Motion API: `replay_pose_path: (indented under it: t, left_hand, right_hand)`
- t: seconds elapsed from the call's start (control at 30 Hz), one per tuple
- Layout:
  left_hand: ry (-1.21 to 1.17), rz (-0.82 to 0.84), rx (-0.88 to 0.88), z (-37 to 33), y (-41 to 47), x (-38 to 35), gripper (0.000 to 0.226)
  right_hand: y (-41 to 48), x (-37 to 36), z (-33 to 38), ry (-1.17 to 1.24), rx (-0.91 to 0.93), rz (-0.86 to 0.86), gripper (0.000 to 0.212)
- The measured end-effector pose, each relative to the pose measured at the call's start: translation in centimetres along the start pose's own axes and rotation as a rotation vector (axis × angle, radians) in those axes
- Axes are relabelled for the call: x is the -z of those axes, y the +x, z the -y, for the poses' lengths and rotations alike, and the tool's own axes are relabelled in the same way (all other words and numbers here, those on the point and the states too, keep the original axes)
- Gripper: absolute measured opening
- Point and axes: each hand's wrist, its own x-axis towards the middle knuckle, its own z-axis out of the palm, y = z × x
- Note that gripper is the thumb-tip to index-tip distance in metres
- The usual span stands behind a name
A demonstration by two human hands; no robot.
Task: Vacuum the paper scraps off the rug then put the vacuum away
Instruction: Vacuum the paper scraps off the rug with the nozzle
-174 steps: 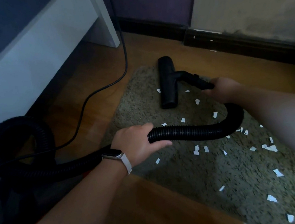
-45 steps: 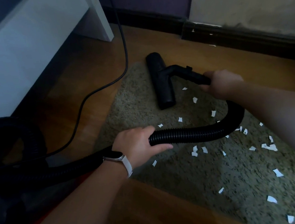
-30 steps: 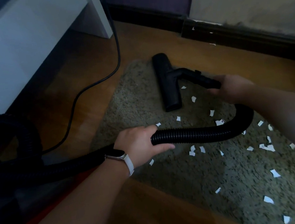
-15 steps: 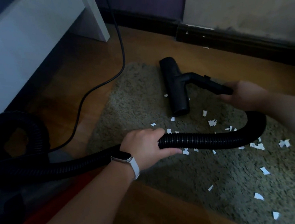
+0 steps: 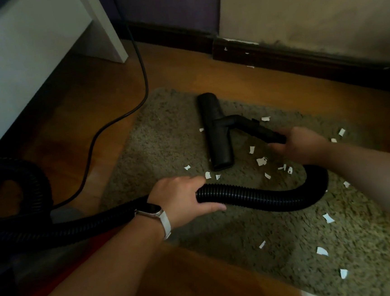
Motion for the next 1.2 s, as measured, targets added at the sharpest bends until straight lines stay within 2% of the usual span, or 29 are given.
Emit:
replay_pose_path:
  t: [0.13, 0.4, 0.57, 0.77, 0.9, 1.1, 1.2]
  left_hand:
    - [-0.01, 0.017, -0.005, 0.7, -0.5, -0.1, 0.063]
    - [-0.029, 0.036, -0.015, 1.2, -1.5, -0.6, 0.058]
    - [-0.057, -0.012, 0.021, 1.1, -1.1, -0.1, 0.058]
    - [-0.06, -0.062, 0.068, 0.3, 0.4, 0.6, 0.067]
    - [-0.076, -0.064, 0.089, 0.3, 0.9, 0.8, 0.068]
    - [-0.075, -0.065, 0.099, 0.9, 0.8, 0.6, 0.066]
    - [-0.054, -0.08, 0.097, 1.2, 0.4, 0.5, 0.063]
  right_hand:
    - [0.6, -0.8, 1.8, 0.03, 0.07, 0.061, 0.032]
    - [1.0, -1.1, 4.4, -0.151, 0.208, 0.112, 0.037]
    - [1.3, 0.4, 3.2, 0.008, 0.145, 0.054, 0.031]
    - [3.2, 2.1, 0.8, 0.061, 0.002, -0.033, 0.04]
    - [4.5, 2.4, 0.4, 0.065, -0.05, -0.024, 0.041]
    - [5.9, 1.9, 2.0, 0.043, -0.024, 0.033, 0.048]
    - [6.3, 1.5, 4.1, 0.005, 0.061, 0.068, 0.039]
